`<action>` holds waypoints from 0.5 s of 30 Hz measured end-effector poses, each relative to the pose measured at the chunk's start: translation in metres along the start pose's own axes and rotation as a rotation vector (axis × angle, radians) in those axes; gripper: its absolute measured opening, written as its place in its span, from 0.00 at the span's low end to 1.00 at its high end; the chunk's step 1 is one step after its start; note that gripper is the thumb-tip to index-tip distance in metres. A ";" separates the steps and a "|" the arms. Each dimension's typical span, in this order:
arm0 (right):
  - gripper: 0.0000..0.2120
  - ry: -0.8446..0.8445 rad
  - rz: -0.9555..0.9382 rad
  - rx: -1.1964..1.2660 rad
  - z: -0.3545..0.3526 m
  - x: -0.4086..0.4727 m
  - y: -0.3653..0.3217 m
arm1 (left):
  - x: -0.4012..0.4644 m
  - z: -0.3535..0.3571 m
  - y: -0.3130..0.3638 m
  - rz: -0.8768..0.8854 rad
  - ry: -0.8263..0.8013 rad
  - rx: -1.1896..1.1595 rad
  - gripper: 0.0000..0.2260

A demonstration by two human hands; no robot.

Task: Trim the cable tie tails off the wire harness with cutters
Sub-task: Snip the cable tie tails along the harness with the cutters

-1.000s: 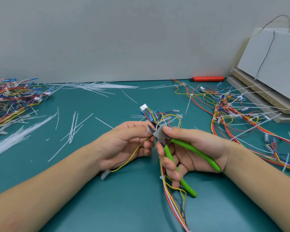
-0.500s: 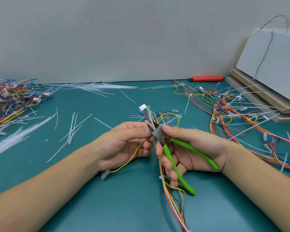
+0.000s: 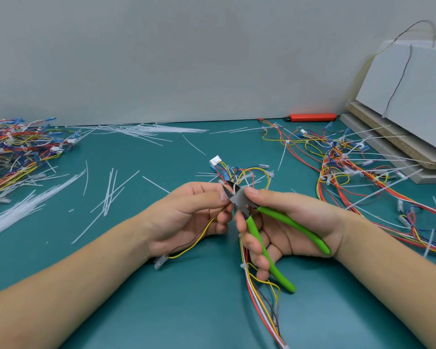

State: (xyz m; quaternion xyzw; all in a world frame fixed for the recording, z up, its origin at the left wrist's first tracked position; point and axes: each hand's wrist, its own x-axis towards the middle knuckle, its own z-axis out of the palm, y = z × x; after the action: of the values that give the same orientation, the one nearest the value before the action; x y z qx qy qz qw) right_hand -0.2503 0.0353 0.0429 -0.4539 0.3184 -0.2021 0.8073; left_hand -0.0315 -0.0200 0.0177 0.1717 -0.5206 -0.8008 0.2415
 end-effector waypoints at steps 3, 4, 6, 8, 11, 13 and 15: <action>0.22 0.009 0.000 -0.013 0.003 0.000 0.000 | 0.000 0.000 0.000 -0.010 -0.003 -0.008 0.05; 0.22 0.018 0.000 -0.024 0.004 0.000 -0.001 | -0.001 0.000 0.000 -0.010 -0.008 -0.014 0.04; 0.22 0.036 -0.003 -0.057 0.005 -0.003 -0.003 | -0.001 -0.001 0.000 -0.011 -0.026 -0.018 0.04; 0.22 0.032 -0.003 -0.077 0.006 -0.005 -0.005 | -0.001 -0.001 0.001 -0.014 -0.044 -0.007 0.05; 0.21 0.027 -0.006 -0.065 0.006 -0.004 -0.003 | -0.001 0.000 0.001 -0.017 -0.050 0.007 0.06; 0.22 0.031 -0.024 -0.053 0.006 -0.002 -0.002 | -0.001 0.000 0.001 -0.020 -0.050 0.026 0.06; 0.23 0.023 -0.031 -0.036 0.004 -0.002 -0.001 | -0.001 0.000 0.002 -0.022 -0.066 0.048 0.06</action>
State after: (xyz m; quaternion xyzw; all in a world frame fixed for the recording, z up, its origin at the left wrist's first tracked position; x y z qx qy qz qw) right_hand -0.2491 0.0383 0.0461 -0.4710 0.3240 -0.2141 0.7921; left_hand -0.0302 -0.0201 0.0196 0.1564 -0.5453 -0.7959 0.2113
